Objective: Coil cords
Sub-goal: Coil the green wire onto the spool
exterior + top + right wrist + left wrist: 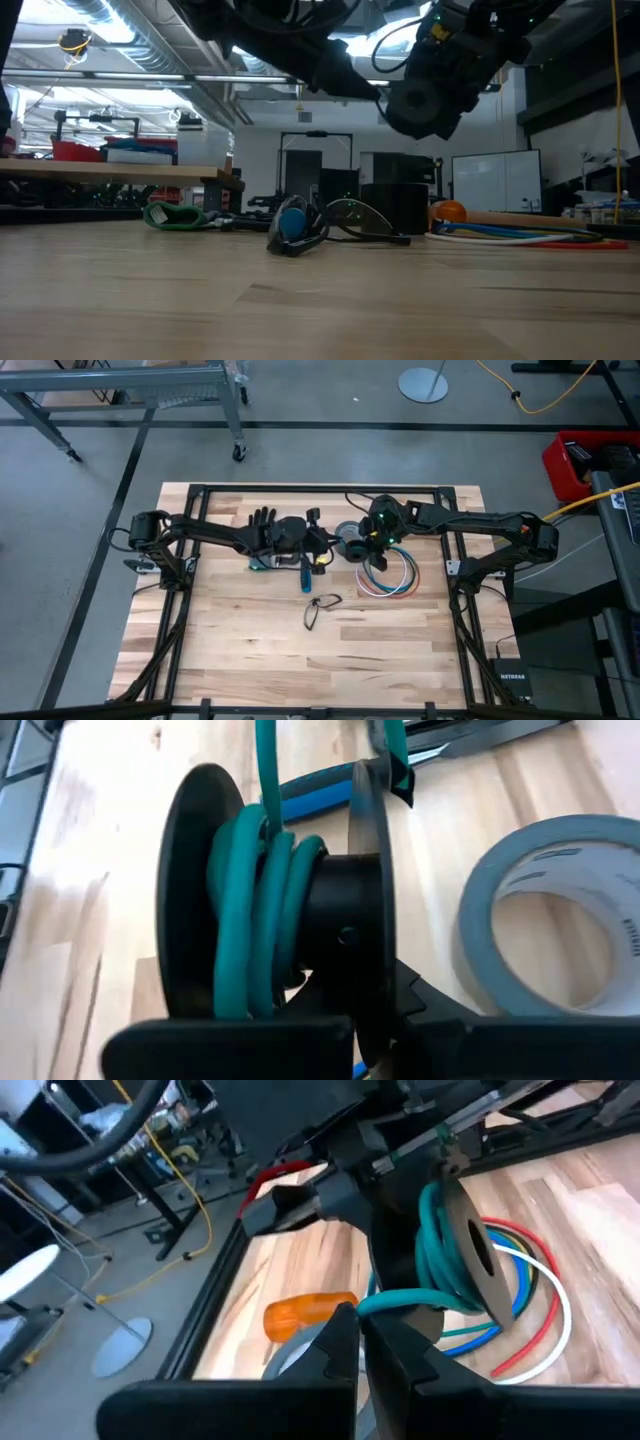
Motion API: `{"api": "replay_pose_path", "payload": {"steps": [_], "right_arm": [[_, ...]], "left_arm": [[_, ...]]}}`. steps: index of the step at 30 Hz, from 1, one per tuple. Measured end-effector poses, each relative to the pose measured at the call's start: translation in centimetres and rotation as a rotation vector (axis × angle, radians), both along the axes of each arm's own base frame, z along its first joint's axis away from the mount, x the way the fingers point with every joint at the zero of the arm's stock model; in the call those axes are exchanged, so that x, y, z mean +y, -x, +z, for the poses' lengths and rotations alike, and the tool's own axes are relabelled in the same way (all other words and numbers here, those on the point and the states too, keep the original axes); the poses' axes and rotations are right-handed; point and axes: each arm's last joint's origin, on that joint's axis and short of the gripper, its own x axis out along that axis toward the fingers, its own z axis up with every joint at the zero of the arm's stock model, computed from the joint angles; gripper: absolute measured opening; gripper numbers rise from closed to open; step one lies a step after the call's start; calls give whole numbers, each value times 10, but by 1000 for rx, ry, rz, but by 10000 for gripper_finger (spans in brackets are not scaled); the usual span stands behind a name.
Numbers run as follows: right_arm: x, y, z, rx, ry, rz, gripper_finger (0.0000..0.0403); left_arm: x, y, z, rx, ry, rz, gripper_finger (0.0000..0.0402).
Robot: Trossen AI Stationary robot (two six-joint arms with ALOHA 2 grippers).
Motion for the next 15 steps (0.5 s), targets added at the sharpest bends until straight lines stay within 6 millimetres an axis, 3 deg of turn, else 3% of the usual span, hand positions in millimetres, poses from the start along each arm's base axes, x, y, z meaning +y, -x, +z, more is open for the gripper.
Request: {"api": "replay_pose_path", "payload": {"steps": [15], "right_arm": [[5, 0, 2, -57, -125, 124, 1]], "left_arm": [[-8, -4, 10, -43, -223, -112, 0]]}}
